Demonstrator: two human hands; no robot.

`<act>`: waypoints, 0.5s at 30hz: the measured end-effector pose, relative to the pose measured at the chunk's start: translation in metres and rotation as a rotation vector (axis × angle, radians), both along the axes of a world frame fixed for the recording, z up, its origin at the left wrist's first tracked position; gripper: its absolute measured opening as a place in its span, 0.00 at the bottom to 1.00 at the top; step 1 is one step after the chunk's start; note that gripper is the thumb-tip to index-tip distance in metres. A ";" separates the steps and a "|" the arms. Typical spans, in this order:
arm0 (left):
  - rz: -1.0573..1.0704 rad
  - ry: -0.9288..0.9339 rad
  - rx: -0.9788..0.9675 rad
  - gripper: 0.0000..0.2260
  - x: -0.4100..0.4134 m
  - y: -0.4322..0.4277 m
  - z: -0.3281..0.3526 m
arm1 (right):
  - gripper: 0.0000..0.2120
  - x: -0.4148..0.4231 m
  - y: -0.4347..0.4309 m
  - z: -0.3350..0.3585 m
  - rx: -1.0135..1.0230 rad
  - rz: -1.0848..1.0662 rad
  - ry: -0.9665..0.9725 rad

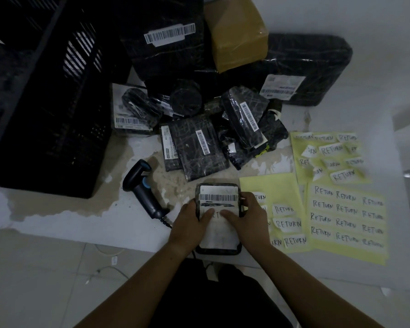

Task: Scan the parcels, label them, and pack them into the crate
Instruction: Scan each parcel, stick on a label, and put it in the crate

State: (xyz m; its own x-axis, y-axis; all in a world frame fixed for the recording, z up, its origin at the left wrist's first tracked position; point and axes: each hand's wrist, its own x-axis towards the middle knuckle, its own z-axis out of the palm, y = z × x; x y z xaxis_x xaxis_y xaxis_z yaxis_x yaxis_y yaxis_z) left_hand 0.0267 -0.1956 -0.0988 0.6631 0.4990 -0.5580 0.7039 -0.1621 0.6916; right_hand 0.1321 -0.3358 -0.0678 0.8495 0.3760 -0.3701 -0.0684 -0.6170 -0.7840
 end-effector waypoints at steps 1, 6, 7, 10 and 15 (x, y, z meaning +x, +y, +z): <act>-0.001 0.007 0.010 0.31 0.000 0.000 -0.001 | 0.21 0.001 0.000 -0.001 -0.004 0.000 0.007; -0.024 0.035 0.032 0.23 0.002 -0.001 0.005 | 0.18 0.001 -0.004 -0.001 -0.008 -0.027 0.015; -0.027 0.036 0.022 0.19 0.002 -0.001 0.007 | 0.18 0.001 -0.005 0.001 -0.004 -0.026 0.022; 0.006 0.009 -0.007 0.14 0.001 0.002 0.022 | 0.18 0.003 -0.008 0.019 0.028 0.023 0.031; 0.050 -0.144 0.002 0.17 0.009 0.016 0.083 | 0.18 0.006 -0.011 0.069 0.173 0.180 0.170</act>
State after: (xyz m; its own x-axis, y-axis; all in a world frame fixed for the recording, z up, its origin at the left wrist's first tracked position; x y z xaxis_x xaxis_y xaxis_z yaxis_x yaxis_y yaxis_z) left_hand 0.0353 -0.1797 -0.0159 0.7105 0.5344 -0.4578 0.6044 -0.1304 0.7859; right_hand 0.1384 -0.3471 0.0008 0.6951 0.5847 -0.4183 -0.1090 -0.4893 -0.8653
